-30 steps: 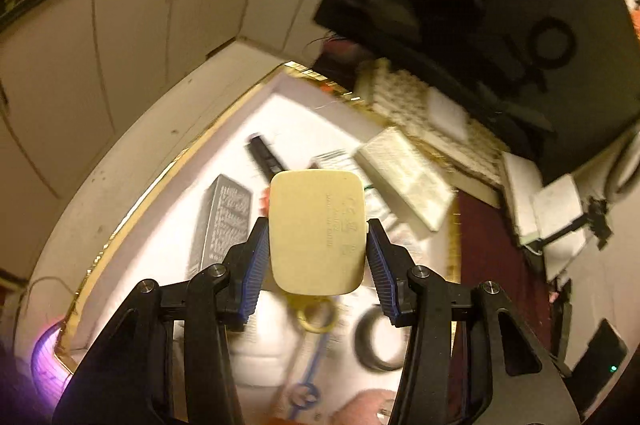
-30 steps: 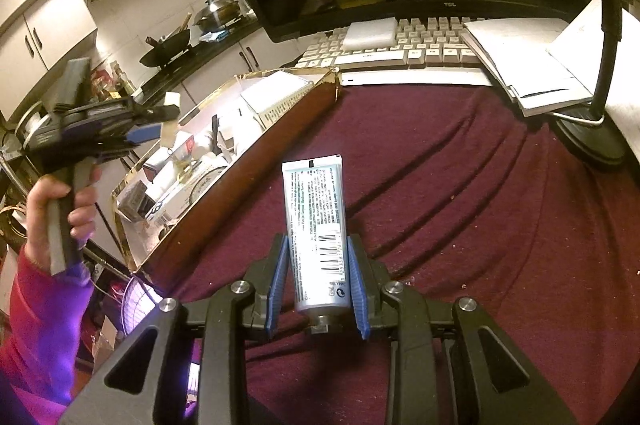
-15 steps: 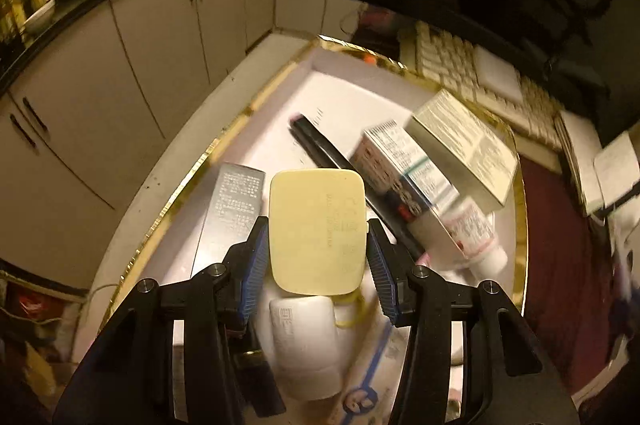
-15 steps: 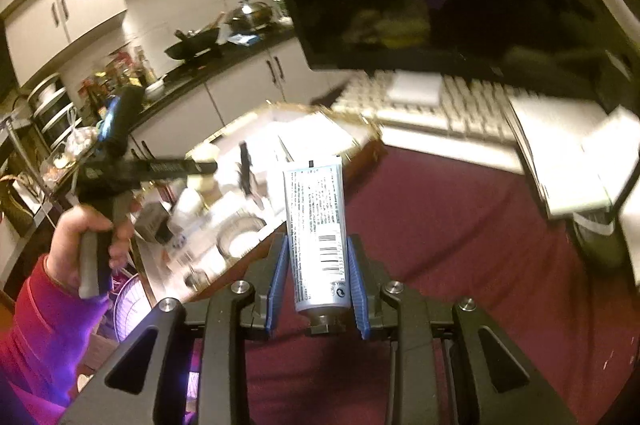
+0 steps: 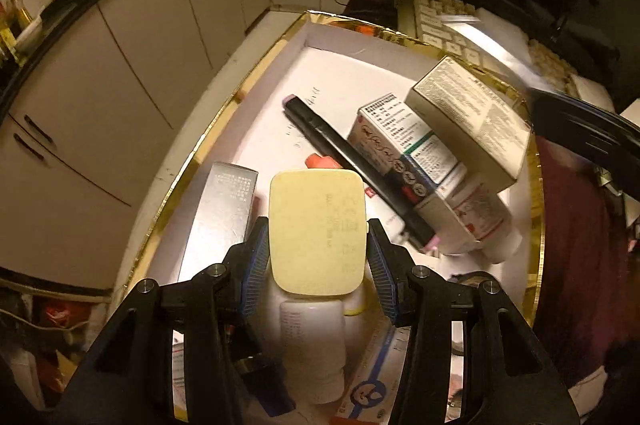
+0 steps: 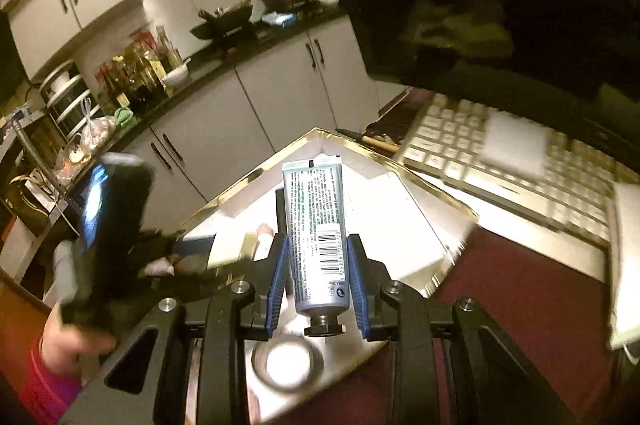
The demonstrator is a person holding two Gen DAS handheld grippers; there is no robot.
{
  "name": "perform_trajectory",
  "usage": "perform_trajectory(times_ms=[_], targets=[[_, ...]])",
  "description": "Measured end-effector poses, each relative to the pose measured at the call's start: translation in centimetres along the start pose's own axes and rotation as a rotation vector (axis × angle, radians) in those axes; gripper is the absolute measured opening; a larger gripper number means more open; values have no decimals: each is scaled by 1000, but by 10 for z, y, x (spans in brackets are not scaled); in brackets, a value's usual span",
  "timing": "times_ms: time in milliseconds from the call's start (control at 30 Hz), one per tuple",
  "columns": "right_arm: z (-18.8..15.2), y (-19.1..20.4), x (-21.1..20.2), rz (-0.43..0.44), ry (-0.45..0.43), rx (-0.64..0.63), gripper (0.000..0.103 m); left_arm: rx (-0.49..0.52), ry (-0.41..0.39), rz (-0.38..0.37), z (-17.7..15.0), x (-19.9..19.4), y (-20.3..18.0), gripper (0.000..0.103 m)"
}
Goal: Organize objects
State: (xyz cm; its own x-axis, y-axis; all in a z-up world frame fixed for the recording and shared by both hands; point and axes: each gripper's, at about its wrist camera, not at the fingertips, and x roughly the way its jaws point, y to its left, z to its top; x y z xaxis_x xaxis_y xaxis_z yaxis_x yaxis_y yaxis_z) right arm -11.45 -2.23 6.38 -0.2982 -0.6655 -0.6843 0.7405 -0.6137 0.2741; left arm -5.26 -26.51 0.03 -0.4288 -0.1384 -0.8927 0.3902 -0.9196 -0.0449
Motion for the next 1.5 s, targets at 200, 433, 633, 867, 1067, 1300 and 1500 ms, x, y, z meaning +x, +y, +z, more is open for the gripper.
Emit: perform_trajectory(times_ms=[200,433,633,867,1067,1300,1500], targets=[[30,6,62,-33,98,-44,28,-20,-14,16,-1,-3,9,48],[49,17,109,-55,137,-71,28,-46,41,-1,-5,16,18,49],[51,18,133,-101,157,-92,28,-6,-2,13,-13,9,11,49],[51,19,147,-133,164,-123,29,7,-39,34,-17,-1,8,49],[50,20,150,-127,184,-138,29,18,-47,43,-23,-6,2,49],[50,19,117,-67,76,-86,65,23,-63,47,-28,-9,-7,49],[31,22,65,-34,-5,-51,72,23,-82,43,-38,-16,-14,49]])
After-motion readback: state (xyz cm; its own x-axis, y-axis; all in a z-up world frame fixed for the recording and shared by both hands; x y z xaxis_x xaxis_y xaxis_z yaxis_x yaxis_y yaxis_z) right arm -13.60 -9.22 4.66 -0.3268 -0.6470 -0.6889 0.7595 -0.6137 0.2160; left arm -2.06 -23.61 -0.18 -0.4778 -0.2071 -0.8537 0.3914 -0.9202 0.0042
